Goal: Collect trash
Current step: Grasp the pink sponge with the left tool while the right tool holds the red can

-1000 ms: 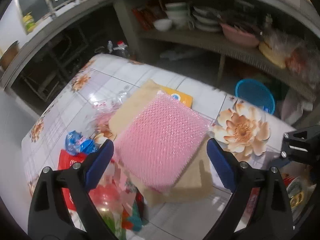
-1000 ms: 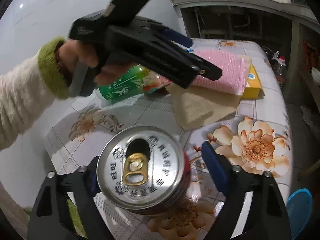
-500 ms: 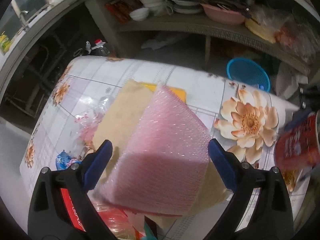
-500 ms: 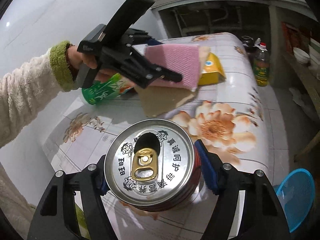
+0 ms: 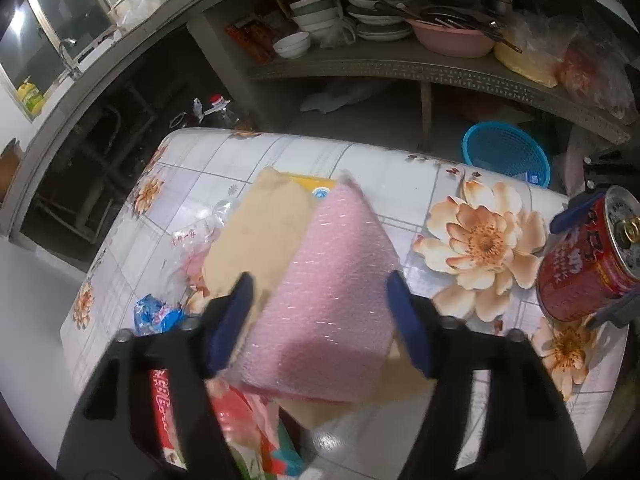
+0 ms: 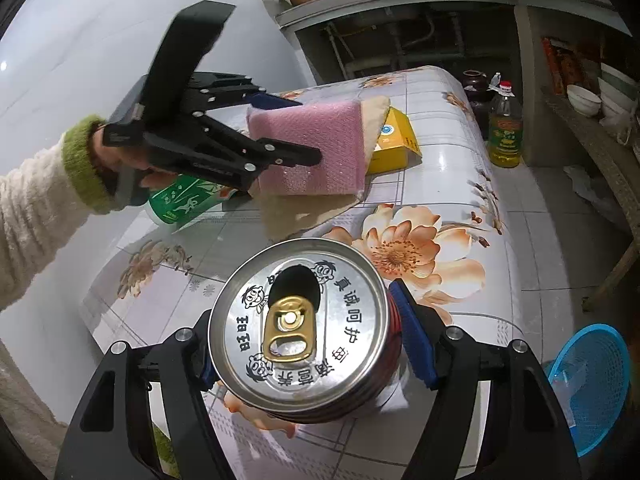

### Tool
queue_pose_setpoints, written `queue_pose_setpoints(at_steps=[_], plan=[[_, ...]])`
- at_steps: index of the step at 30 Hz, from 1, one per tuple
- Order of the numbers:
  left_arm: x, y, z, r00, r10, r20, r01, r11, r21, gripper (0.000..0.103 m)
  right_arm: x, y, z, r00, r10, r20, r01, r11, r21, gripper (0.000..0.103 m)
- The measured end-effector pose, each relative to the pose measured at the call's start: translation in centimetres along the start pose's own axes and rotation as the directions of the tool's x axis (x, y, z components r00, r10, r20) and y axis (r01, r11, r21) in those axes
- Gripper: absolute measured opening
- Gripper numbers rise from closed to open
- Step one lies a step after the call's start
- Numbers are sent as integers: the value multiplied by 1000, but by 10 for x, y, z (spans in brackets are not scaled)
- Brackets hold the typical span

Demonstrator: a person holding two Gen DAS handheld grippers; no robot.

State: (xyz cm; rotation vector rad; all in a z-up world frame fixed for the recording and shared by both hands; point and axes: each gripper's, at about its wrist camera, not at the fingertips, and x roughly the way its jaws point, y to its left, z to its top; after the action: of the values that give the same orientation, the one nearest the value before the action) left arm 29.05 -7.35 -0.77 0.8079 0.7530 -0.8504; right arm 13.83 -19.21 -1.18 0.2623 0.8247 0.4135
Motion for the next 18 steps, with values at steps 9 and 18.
queue_pose_setpoints(at_steps=[9, 18], plan=[[-38, -43, -16, 994, 99, 42, -100, 995, 24, 33, -11, 2, -9, 999, -39, 18, 38, 999, 20, 69], [-66, -121, -48, 964, 265, -10, -264, 964, 39, 32, -29, -2, -21, 994, -109, 32, 107, 993, 51, 69]])
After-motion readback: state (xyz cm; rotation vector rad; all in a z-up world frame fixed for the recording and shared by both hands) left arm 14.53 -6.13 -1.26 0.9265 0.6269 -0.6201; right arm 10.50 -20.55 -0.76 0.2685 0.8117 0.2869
